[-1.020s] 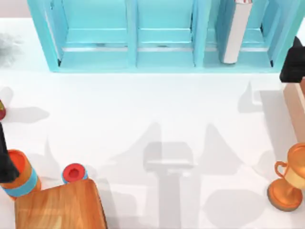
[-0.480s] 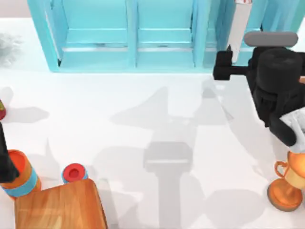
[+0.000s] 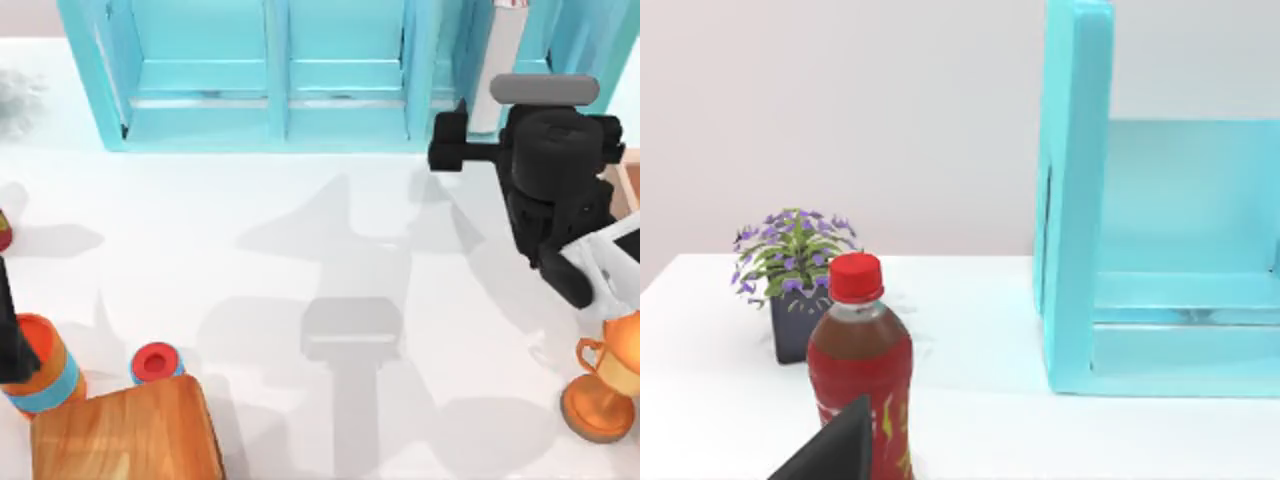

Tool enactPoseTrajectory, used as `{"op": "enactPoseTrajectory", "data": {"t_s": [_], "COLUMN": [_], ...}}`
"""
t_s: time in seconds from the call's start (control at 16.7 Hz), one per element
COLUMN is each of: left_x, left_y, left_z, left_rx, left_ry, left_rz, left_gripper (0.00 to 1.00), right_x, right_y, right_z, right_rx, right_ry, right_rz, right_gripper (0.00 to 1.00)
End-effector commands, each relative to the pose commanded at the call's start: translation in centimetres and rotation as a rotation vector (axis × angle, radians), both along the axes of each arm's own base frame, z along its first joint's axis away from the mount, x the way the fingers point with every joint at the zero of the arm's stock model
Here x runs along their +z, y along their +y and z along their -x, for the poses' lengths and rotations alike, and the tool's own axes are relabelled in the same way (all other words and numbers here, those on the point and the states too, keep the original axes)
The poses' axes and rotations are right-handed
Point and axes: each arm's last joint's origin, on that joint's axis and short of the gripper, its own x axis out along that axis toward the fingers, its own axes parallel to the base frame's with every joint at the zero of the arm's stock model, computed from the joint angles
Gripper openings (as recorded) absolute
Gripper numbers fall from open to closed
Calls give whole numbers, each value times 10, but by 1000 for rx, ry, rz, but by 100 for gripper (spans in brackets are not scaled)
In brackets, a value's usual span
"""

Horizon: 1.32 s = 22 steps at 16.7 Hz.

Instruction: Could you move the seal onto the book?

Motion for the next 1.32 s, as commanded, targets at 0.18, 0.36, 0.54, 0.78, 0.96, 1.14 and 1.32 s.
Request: {"op": "enactPoseTrajectory", "data": {"t_s": [0.18,0.36,0.54,0.78,0.96,1.14,1.32], "left_x": [0,0,0,0,0,0,0], "left_y": [0,0,0,0,0,0,0], "left_z": [0,0,0,0,0,0,0], "left_rx": [0,0,0,0,0,0,0], "left_ry": [0,0,0,0,0,0,0], "left_rz": [0,0,0,0,0,0,0], "left_gripper": [100,100,100,100,100,100,100], "right_x": [0,-5,-12,-19,-20,-20,-20], "right_y": [2,4,3,-1,-1,-1,-1], "right_z": [-9,-35,-66,-95,-98,-98,-98], "right_rx": [2,4,3,3,3,3,3], "right_ry": [-4,-5,-5,-5,-4,-4,-4], "right_rz": [-2,-2,-2,-2,-2,-2,-2], "right_gripper": [100,100,100,100,100,92,70]}}
